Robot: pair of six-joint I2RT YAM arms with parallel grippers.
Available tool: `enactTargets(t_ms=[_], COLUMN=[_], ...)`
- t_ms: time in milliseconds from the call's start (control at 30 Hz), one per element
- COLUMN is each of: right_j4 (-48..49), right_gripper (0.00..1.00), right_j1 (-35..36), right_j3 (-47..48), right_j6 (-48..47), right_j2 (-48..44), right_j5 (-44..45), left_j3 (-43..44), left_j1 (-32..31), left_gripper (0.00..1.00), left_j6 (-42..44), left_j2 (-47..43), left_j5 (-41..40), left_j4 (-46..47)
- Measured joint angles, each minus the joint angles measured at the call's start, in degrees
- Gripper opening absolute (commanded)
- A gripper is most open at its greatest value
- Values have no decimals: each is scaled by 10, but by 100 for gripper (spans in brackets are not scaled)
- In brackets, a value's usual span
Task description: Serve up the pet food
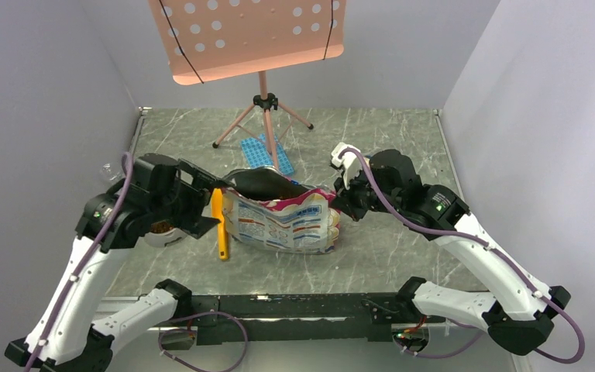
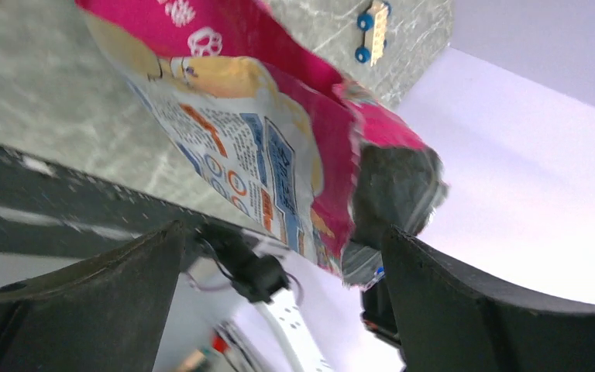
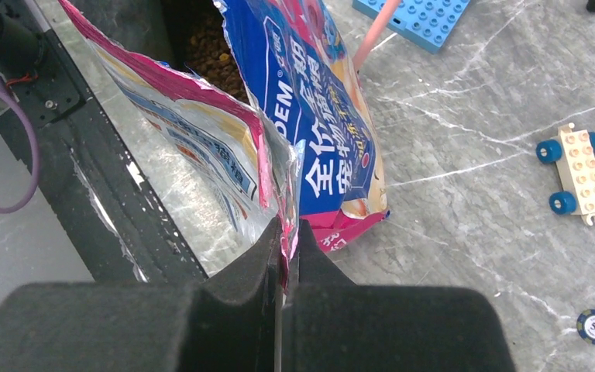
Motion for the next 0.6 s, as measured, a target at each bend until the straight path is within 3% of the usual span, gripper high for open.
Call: enactTargets(t_ms=[100,233,600], right_j4=[-2,-4,-10], right_gripper=[0,0,0], right_j1=[0,0,0], right_j3=[-2,-3,-3], right_j6=[-4,-9,-8], right_j2=[-4,-7,-11], right_j5=[-7,-9,-4], left_j3=[-65,-79,-42], left_j1=[2,3,4], left_gripper=[99,99,99], left_j6=[-96,-181,-247], left_j2=[-10,21,13], left_j5=[47,67,52], left_j4=[37,65,111])
